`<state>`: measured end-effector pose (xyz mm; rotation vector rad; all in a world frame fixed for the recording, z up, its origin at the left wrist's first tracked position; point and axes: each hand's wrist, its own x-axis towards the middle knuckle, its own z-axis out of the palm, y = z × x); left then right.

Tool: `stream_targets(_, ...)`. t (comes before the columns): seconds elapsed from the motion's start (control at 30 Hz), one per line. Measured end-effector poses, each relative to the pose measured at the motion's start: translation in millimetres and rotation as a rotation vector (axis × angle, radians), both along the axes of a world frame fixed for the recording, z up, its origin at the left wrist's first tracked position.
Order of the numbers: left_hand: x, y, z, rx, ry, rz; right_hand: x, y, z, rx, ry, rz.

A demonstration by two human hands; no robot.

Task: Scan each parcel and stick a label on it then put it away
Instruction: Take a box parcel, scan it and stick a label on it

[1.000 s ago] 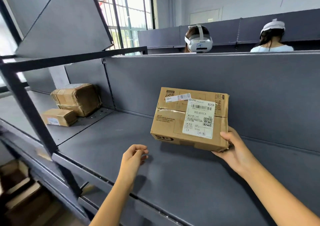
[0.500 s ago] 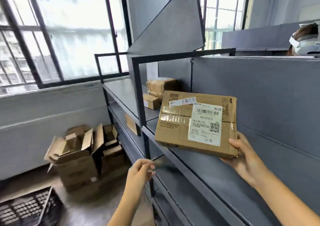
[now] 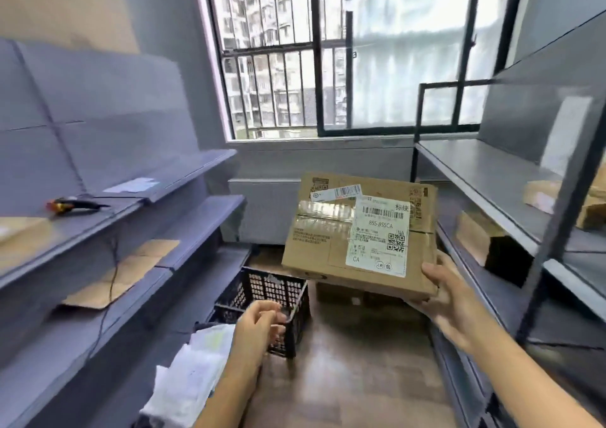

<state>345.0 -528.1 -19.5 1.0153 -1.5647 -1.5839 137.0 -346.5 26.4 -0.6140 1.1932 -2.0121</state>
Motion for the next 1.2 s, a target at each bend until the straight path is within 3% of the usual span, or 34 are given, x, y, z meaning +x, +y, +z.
stream_targets(0.47,223.6,-91.2,-18.6,0.095,-0.092,0.655,168.0,-279.3,-16.5,0.054,0.013,0.624)
stream_targets(0.8,262.2,-146.9,-13.7,0.075,-0.027,0.939,233.0,-417.1,-12.5,-0.003,0.039,0.998)
stream_targets(1.2,281.5,-237.8,-15.1,0.12,0.02,1.112,254.6,-542.3,-14.4,0.039,0.033,1.132)
